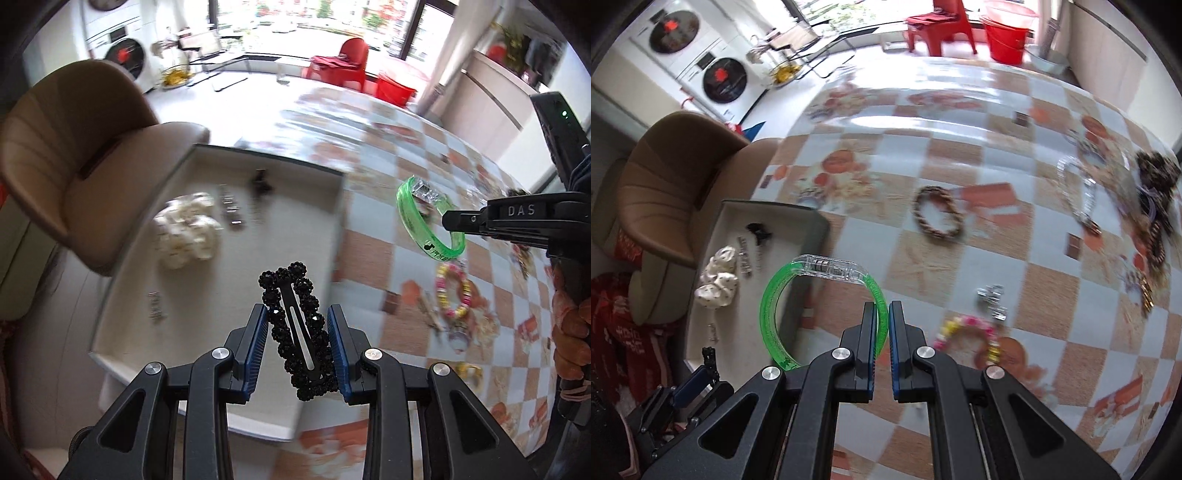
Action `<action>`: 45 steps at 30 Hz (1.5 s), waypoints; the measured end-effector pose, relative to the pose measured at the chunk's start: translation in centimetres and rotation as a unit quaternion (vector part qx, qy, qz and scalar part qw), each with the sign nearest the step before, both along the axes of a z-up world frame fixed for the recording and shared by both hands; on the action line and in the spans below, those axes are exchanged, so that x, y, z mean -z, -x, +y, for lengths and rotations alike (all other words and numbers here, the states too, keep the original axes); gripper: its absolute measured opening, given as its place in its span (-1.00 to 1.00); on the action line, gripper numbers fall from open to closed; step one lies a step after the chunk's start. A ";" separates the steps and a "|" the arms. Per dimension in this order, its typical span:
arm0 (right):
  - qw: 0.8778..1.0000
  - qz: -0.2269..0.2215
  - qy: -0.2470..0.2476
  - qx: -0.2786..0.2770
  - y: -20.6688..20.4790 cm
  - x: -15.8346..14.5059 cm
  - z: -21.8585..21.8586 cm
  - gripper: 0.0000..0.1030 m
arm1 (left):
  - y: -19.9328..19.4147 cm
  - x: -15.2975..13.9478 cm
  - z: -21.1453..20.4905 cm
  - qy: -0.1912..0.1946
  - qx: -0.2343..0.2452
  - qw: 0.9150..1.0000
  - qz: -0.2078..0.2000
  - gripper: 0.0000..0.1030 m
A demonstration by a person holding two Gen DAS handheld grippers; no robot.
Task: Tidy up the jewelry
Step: 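Carry the bangle and rhinestone clip to the grey tray while opening both grippers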
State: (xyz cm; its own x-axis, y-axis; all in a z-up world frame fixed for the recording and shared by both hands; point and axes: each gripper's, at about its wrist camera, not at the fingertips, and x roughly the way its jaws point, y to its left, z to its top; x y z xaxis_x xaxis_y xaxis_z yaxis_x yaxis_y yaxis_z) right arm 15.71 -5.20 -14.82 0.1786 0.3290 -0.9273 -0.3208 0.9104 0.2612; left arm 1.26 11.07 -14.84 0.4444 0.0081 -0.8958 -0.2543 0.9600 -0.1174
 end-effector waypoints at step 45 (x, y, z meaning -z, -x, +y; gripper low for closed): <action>0.995 -0.001 0.078 -0.068 -5.1 8.3 18.5 -0.86 | -2.6 8.4 9.4 -0.044 -0.113 0.990 0.074 0.23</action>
